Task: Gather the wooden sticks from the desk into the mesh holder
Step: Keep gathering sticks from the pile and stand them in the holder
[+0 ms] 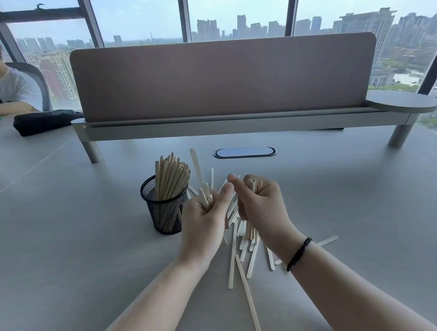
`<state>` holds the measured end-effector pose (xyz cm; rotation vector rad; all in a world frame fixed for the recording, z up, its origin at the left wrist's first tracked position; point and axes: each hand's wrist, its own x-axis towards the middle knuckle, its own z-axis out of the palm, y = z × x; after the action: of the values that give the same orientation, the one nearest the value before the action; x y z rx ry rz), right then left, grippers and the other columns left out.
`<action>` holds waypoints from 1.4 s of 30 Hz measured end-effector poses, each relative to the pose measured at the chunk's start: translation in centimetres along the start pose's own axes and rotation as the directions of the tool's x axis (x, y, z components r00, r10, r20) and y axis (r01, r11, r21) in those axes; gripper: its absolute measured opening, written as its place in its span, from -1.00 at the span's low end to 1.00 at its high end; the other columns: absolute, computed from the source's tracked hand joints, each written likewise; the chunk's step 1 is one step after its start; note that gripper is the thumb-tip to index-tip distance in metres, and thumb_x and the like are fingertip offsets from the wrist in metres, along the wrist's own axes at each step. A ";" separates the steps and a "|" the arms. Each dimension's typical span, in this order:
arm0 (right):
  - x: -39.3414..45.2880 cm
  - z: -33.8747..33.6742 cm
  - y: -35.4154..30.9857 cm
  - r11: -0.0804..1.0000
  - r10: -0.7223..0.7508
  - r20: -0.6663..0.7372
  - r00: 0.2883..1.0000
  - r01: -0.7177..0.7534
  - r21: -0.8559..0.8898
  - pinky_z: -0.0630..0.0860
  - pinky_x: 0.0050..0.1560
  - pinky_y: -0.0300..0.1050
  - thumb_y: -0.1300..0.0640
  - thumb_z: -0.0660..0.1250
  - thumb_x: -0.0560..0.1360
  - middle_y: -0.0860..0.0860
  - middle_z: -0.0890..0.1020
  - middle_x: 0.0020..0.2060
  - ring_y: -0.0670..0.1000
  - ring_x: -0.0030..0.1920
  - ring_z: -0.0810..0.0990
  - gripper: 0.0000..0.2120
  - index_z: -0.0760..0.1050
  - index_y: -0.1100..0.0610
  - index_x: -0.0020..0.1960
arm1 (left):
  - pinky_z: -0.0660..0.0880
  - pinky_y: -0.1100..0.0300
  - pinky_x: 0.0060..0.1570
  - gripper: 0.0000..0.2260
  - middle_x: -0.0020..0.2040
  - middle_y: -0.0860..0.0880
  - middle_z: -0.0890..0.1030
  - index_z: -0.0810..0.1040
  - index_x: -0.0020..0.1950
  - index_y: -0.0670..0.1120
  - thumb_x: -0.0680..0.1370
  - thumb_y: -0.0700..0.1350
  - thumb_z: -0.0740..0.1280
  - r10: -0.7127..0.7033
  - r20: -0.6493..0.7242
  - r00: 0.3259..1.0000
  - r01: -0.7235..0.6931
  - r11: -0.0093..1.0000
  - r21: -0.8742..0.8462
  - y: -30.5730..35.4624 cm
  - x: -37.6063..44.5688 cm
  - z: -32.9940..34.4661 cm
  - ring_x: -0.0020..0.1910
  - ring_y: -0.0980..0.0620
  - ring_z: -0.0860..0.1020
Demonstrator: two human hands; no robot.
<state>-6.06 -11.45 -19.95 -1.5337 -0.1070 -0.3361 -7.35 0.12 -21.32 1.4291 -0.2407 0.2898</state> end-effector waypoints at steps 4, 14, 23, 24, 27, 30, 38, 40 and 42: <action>0.0 -0.1 0.0 0.999 0.007 0.000 1.000 -0.007 0.049 0.24 -0.52 -0.22 0.19 0.41 0.55 0.07 0.19 -0.54 0.07 -0.54 0.24 -0.40 0.06 0.21 -0.44 | 0.32 0.22 -0.45 -0.45 -0.46 -0.39 0.31 0.25 -0.43 -0.39 0.59 -0.10 0.39 0.055 0.013 0.998 -0.056 0.997 0.058 -0.3 -0.1 0.2 -0.52 -0.10 0.30; 0.3 -0.1 -0.3 1.000 0.030 0.043 0.999 -0.030 0.001 0.08 -0.45 -0.14 -0.03 0.30 0.61 0.13 0.18 -0.54 0.03 -0.50 0.09 -0.34 0.12 0.31 -0.48 | 0.01 0.13 -0.45 -0.44 -0.53 -0.04 0.10 0.11 -0.48 -0.04 0.54 0.12 0.35 -0.074 0.020 0.997 0.075 0.996 -0.044 0.5 0.3 -0.2 -0.49 0.01 0.03; 1.6 4.4 -6.1 0.953 0.042 0.168 0.985 -0.090 0.290 0.04 -0.47 -0.19 0.01 0.26 0.62 -0.06 0.13 -0.61 -0.04 -0.57 0.07 -0.44 0.07 -0.03 -0.46 | 0.02 0.28 -0.51 -0.42 -0.62 0.06 0.11 0.06 -0.51 0.00 0.66 0.00 0.23 -0.013 -0.168 0.986 -0.028 0.972 -0.235 7.5 5.1 -4.3 -0.61 0.08 0.04; 1.9 5.2 -6.8 0.939 0.044 0.171 0.984 -0.099 0.328 0.03 -0.48 -0.19 0.00 0.27 0.62 -0.06 0.13 -0.60 -0.03 -0.57 0.06 -0.45 0.07 -0.03 -0.45 | 0.04 0.29 -0.53 -0.40 -0.63 0.06 0.12 0.09 -0.54 0.01 0.67 0.00 0.22 -0.005 -0.201 0.980 -0.041 0.973 -0.225 8.4 5.9 -4.8 -0.63 0.07 0.05; 2.6 7.4 -8.6 0.920 0.046 0.159 0.986 -0.104 0.377 0.03 -0.49 -0.21 0.00 0.27 0.61 -0.05 0.13 -0.62 -0.02 -0.57 0.05 -0.41 0.06 -0.02 -0.49 | 0.16 0.29 -0.57 -0.37 -0.66 0.07 0.16 0.15 -0.61 0.01 0.67 0.03 0.22 0.016 -0.293 0.956 -0.062 0.987 -0.147 9.4 8.0 -6.2 -0.65 0.08 0.12; 3.2 9.1 -9.2 0.911 0.060 0.140 0.988 -0.112 0.398 0.06 -0.51 -0.24 -0.02 0.29 0.61 -0.05 0.15 -0.63 -0.02 -0.60 0.07 -0.38 0.09 -0.02 -0.54 | 0.35 0.20 -0.45 -0.45 -0.60 -0.02 0.27 0.26 -0.51 -0.13 0.62 0.06 0.28 0.031 -0.301 0.953 -0.030 1.000 0.006 8.0 9.4 -7.7 -0.59 -0.01 0.27; 4.7 12.3 -8.5 0.936 0.077 0.076 0.994 -0.099 0.337 0.26 -0.46 -0.17 -0.06 0.32 0.58 0.00 0.23 -0.60 -0.01 -0.58 0.23 -0.37 0.17 0.01 -0.59 | 0.43 0.43 -0.17 -0.73 -0.10 0.03 0.68 0.62 0.03 -0.13 0.62 0.06 0.28 0.082 -0.349 0.934 0.029 0.953 0.302 4.3 9.0 -10.3 -0.11 0.18 0.59; 5.2 13.1 -8.0 0.947 0.098 0.064 0.993 -0.113 0.301 0.28 -0.45 -0.17 -0.09 0.33 0.57 0.03 0.24 -0.56 0.00 -0.56 0.24 -0.43 0.17 0.03 -0.51 | 0.43 0.42 -0.11 -0.71 -0.06 0.06 0.68 0.64 0.03 -0.09 0.65 0.08 0.23 0.093 -0.347 0.933 0.016 0.954 0.300 4.1 8.7 -10.5 -0.03 0.18 0.61; 5.7 13.8 -7.4 0.959 0.118 0.057 0.991 -0.129 0.251 0.30 -0.45 -0.18 -0.13 0.33 0.55 0.07 0.26 -0.51 0.02 -0.53 0.26 -0.48 0.18 0.05 -0.43 | 0.48 0.31 0.02 -0.71 -0.03 0.07 0.69 0.65 0.01 -0.03 0.65 0.09 0.21 0.106 -0.325 0.940 -0.020 0.966 0.258 4.0 8.4 -10.6 0.06 0.13 0.63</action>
<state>-0.81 1.31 -10.67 -1.2856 -0.0835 -0.1826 -0.86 11.52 -16.16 1.5955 0.0335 0.6298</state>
